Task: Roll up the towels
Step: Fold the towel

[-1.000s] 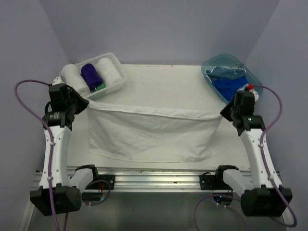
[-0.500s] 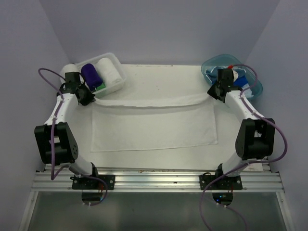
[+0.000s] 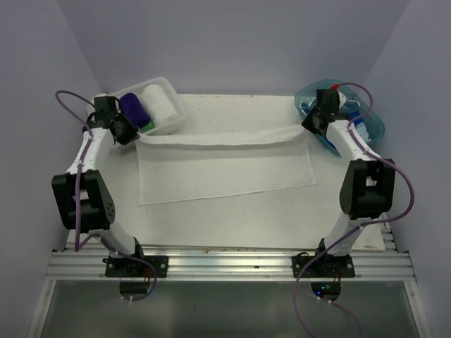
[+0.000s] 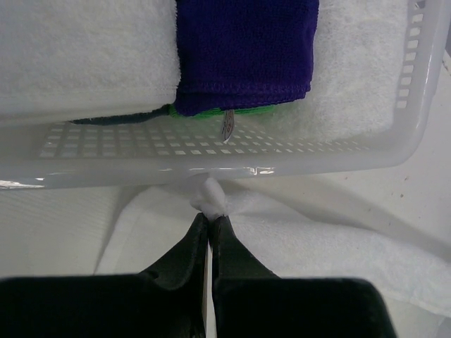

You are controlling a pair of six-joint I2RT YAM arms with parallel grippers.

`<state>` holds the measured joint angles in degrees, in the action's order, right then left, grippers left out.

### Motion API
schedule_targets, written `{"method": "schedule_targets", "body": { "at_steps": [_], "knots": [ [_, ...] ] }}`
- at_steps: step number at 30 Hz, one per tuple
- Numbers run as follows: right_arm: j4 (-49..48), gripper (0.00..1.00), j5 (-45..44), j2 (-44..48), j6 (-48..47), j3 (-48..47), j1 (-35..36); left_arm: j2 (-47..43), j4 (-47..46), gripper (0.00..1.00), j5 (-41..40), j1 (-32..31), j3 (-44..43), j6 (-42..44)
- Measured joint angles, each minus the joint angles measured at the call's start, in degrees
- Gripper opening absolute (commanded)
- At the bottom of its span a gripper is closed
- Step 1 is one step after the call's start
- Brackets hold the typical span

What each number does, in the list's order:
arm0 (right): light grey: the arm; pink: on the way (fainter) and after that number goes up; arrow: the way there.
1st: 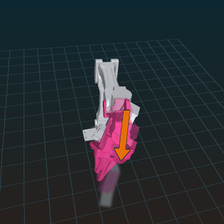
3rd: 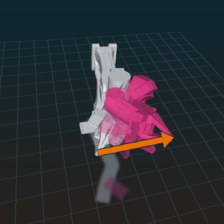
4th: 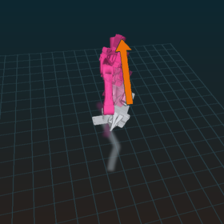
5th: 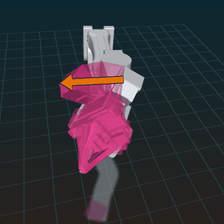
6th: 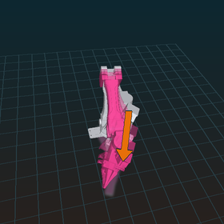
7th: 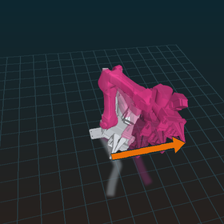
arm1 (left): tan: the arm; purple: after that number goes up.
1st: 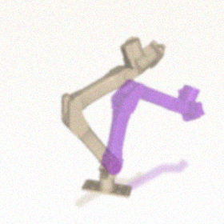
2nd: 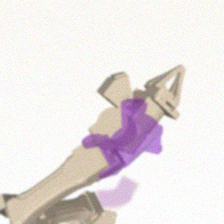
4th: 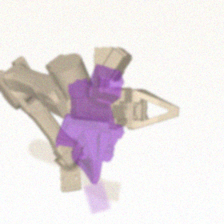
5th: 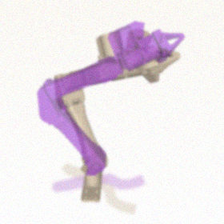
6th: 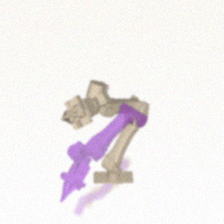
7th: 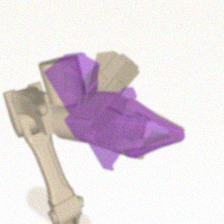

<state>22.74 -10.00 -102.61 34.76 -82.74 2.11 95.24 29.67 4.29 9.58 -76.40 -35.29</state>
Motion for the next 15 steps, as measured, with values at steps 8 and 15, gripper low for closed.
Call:
{"method": "schedule_targets", "body": {
  "at_steps": [8,15],
  "knots": [
    [1.2,0.0,0.5,3.3,-1.3,5.3,-0.4,-6.0,1.4,0.0,1.9,0.0,5.6,1.4],
    [4.7,0.0,0.5,13.7,-3.2,17.0,-1.0,-18.6,5.1,0.0,1.9,-0.9,15.6,2.0]
  ]
}}
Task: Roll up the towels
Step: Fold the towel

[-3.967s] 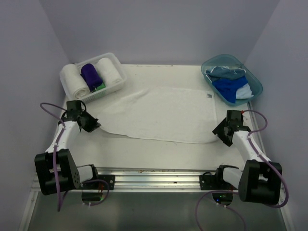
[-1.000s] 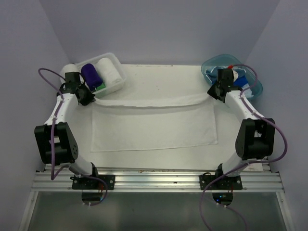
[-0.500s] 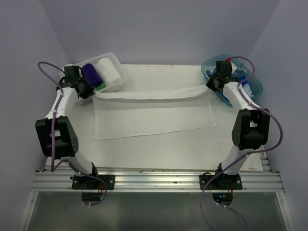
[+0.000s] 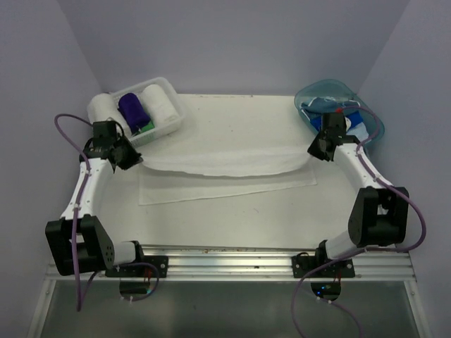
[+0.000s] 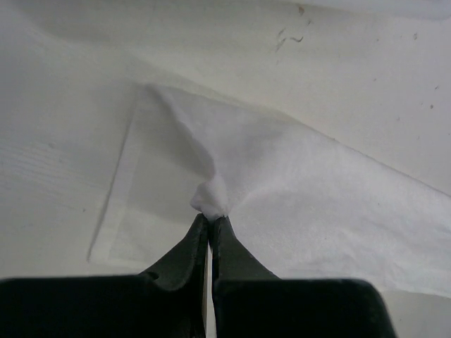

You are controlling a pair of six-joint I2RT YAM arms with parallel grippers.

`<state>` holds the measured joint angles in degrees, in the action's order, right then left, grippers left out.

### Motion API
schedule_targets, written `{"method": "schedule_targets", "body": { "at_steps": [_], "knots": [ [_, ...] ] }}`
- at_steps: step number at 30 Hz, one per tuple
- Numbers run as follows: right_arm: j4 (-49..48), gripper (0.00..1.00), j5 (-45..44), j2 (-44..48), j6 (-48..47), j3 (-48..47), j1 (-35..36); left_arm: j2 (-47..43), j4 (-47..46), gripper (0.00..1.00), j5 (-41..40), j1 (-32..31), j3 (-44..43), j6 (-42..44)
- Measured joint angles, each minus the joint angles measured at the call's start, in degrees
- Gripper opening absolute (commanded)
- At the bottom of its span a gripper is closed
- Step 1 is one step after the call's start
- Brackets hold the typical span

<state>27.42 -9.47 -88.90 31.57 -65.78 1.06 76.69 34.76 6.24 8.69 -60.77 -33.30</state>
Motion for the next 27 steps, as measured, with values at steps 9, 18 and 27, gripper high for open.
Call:
{"method": "schedule_targets", "body": {
  "at_steps": [9,18,27],
  "knots": [
    [2.2,0.0,0.0,4.9,-1.5,6.5,-1.9,-6.0,4.1,0.0,-0.9,-0.3,10.2,0.0],
    [1.7,0.0,0.0,4.9,-1.7,7.5,-2.6,-6.5,4.1,0.0,-2.1,-0.3,13.4,-0.2],
    [1.0,0.0,-0.1,3.5,-1.8,9.2,-2.6,-5.4,2.8,0.0,-2.1,-0.3,17.7,-1.3]
  ]
}}
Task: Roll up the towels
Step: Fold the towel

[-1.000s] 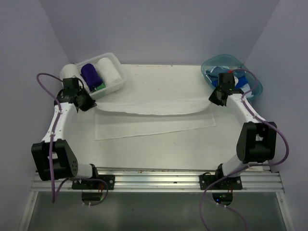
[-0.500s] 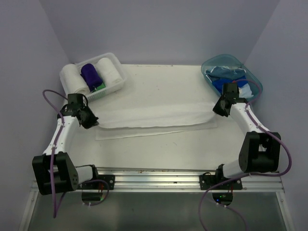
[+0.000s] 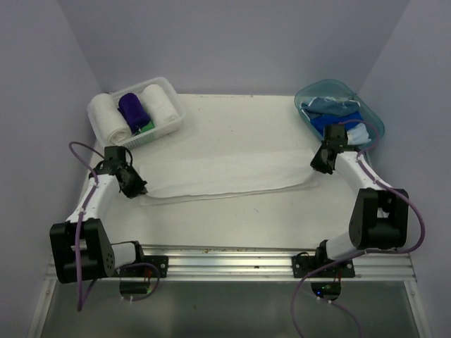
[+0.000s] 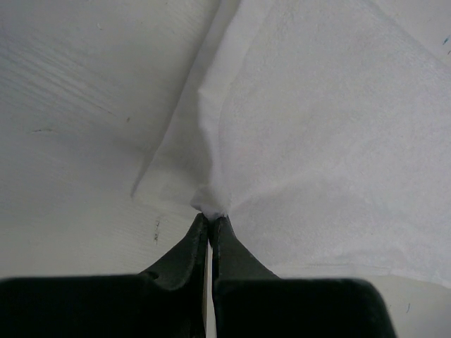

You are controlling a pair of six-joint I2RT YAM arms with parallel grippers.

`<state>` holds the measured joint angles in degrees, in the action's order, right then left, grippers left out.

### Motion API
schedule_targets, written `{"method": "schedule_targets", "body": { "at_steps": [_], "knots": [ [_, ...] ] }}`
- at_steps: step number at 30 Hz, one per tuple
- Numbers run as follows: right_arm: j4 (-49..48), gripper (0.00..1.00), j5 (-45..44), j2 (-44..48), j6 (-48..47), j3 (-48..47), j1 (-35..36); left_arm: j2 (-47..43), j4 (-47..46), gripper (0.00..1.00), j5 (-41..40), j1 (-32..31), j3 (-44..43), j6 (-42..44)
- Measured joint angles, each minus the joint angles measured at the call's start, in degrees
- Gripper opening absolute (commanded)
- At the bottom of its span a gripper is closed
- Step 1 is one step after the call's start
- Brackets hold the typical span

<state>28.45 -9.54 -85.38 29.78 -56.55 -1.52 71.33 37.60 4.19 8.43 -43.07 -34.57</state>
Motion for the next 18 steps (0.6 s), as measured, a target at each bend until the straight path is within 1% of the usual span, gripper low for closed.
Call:
{"method": "schedule_targets", "body": {
  "at_steps": [10,18],
  "knots": [
    [-1.1,0.0,-0.4,-3.5,0.0,0.5,-0.1,0.9,-0.7,0.0,0.0,0.0,0.8,-0.9],
    [-1.4,0.0,-0.4,-3.6,0.0,0.5,-0.2,0.9,-0.7,0.0,-0.2,0.0,1.1,-1.5]
  ]
}}
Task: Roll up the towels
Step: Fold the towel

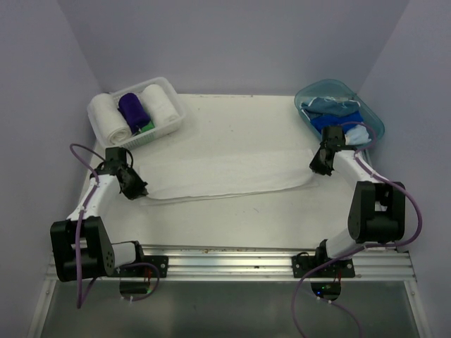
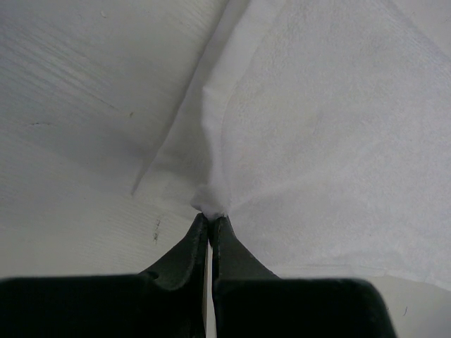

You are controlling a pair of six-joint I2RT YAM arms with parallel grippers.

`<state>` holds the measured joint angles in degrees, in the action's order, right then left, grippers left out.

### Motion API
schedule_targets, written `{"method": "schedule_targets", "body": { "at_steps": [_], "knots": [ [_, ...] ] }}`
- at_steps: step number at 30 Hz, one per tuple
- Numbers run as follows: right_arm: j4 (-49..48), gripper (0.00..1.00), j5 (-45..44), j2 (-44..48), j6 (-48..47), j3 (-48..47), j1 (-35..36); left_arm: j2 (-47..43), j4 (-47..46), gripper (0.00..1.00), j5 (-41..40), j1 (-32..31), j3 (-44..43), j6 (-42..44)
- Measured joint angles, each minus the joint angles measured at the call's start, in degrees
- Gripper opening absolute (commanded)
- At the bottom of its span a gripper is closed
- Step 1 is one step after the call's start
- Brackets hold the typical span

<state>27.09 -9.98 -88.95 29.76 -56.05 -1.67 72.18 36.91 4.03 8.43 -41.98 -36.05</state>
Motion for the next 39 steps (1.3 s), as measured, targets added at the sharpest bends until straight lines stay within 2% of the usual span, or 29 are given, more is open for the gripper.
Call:
{"method": "schedule_targets", "body": {
  "at_steps": [7,8,10,11,12,15,17,22,26,27,31,39],
  "knots": [
    [-0.2,0.0,0.1,0.0,0.0,0.0,0.0,-1.1,0.1,0.0,-0.5,0.0,0.2,-0.5],
    [-0.3,0.0,0.1,0.0,0.0,0.0,0.0,-1.1,0.0,0.05,-0.6,0.0,0.2,-0.5],
    [-0.6,0.1,0.2,-0.2,0.1,0.0,0.0,-1.1,0.1,0.16,-0.7,0.0,0.7,-0.8],
    [-0.8,0.17,0.3,-0.2,0.2,0.0,0.0,-1.1,0.2,0.26,-0.8,0.0,0.8,-0.8],
    [-1.0,0.31,0.3,-0.3,0.3,0.0,0.0,-1.1,0.1,0.29,-0.9,0.0,1.0,-0.8],
    [-1.0,0.49,0.3,-0.3,0.3,0.0,0.0,-1.1,0.3,0.49,-1.1,0.0,1.3,-1.6],
    [-0.9,0.53,0.2,-0.2,0.2,0.0,-0.1,-1.2,0.5,0.51,-1.2,0.0,1.3,-2.0],
    [-0.6,0.49,0.3,3.7,0.2,-0.1,-0.2,-2.7,2.0,0.51,-1.7,0.0,-1.0,-2.3],
    [-0.6,0.37,-0.6,6.3,0.2,-2.1,2.3,-3.9,0.9,0.48,-2.1,-1.3,-4.9,-2.6],
    [-0.7,0.31,-1.0,5.9,0.2,-3.1,3.8,-3.5,0.5,0.47,-2.1,-2.1,-5.8,-2.8],
    [-1.4,0.22,-1.0,1.9,0.5,-7.1,8.4,1.0,-3.1,0.42,-1.0,-5.7,-8.1,-3.4],
    [-1.0,0.22,-1.7,-13.9,0.6,-17.2,8.4,14.5,-7.5,0.4,0.7,-6.6,-11.3,-3.3]
  ]
}}
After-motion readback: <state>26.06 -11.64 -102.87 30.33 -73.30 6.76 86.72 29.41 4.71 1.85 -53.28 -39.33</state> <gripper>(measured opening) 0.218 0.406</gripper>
